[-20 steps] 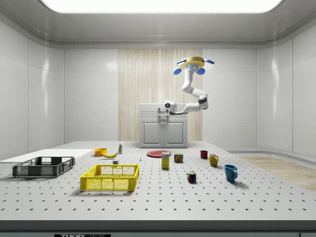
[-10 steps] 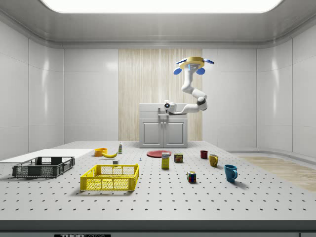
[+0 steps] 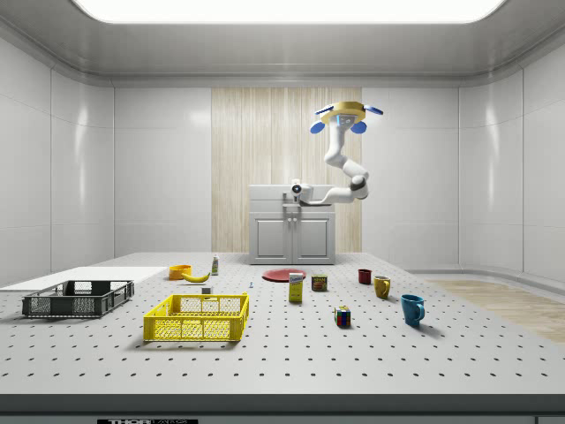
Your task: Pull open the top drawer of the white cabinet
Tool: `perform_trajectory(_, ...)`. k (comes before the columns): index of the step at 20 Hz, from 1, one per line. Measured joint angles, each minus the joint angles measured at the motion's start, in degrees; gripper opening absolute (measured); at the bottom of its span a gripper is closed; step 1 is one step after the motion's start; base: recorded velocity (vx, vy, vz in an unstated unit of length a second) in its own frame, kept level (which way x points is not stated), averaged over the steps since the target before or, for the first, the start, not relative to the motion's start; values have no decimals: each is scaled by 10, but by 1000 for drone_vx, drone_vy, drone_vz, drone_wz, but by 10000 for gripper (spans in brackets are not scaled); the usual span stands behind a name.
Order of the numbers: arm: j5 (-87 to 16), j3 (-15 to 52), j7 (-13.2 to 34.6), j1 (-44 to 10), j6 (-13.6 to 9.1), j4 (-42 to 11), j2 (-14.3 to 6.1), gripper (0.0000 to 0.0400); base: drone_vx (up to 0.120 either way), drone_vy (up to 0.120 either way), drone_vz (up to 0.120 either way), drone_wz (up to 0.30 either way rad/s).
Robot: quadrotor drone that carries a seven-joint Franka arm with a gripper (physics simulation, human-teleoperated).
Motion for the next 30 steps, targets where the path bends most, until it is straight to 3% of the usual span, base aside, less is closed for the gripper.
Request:
perform_trajectory(10, 27, 11, -17, 6, 2, 11, 28, 305, 0, 0, 0, 0)
perform_trajectory(30, 63, 39, -33, -13, -8, 16, 55, 305, 0, 0, 0, 0)
